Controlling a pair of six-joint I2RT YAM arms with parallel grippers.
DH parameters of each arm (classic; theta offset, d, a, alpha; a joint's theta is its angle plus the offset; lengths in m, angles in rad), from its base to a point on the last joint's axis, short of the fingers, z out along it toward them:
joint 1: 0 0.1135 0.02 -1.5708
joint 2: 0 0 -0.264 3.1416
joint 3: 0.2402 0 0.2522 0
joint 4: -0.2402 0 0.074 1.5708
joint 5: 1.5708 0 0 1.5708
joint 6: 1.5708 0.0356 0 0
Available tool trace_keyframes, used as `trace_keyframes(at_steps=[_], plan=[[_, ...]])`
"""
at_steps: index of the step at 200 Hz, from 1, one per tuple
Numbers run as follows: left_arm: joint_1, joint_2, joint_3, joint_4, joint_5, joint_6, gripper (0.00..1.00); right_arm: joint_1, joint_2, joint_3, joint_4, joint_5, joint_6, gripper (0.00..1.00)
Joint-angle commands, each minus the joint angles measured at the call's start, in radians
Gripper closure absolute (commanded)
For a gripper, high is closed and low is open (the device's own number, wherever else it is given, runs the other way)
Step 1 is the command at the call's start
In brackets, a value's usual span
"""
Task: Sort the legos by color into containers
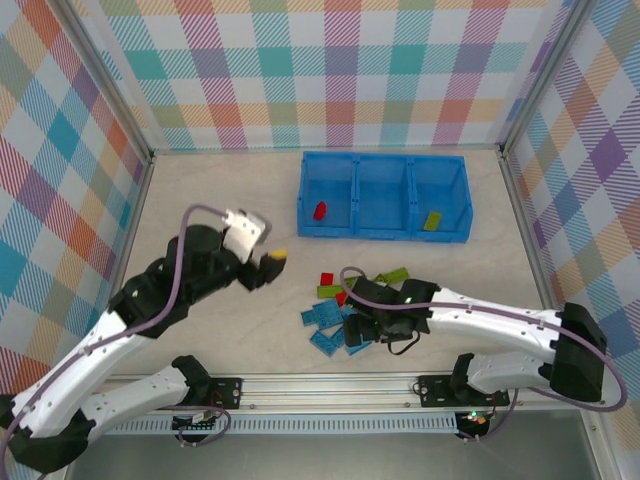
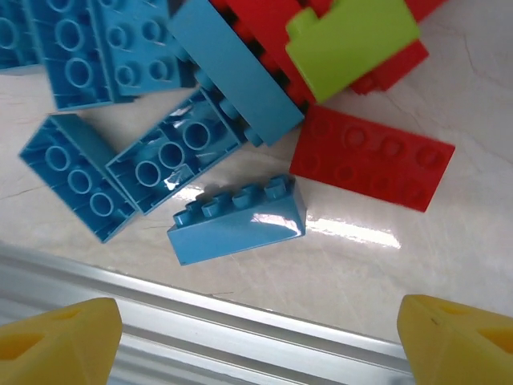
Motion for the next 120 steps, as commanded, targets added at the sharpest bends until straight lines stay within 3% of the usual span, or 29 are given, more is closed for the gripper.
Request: trace_keyframes(at_steps=[1,27,54,90,120], plan=[[-0.017,-0.072,-0.125,-0.081,0.207,0.287,0.22,0.048,0.084,0.017,-0.016,0.067,0.319,0.1],[-0.023,-0.171,-0.263,-0.056,0.368,0.48,0.08,0.048,0.202,0.037,-0.026,0.03,0.491,0.1],[-0.023,-0.197,-0.328,-0.058,0.465,0.585,0.0,0.046,0.2,-0.038,0.12,0.013,0.605,0.11],[-0.023,-0.196,-0.356,-0.07,0.521,0.637,0.0,0.001,0.138,-0.202,0.34,-0.03,0.68,0.14],[-0.024,-0.199,-0.37,-0.06,0.539,0.654,0.0,-0.005,0.139,-0.209,0.292,-0.029,0.683,0.33]])
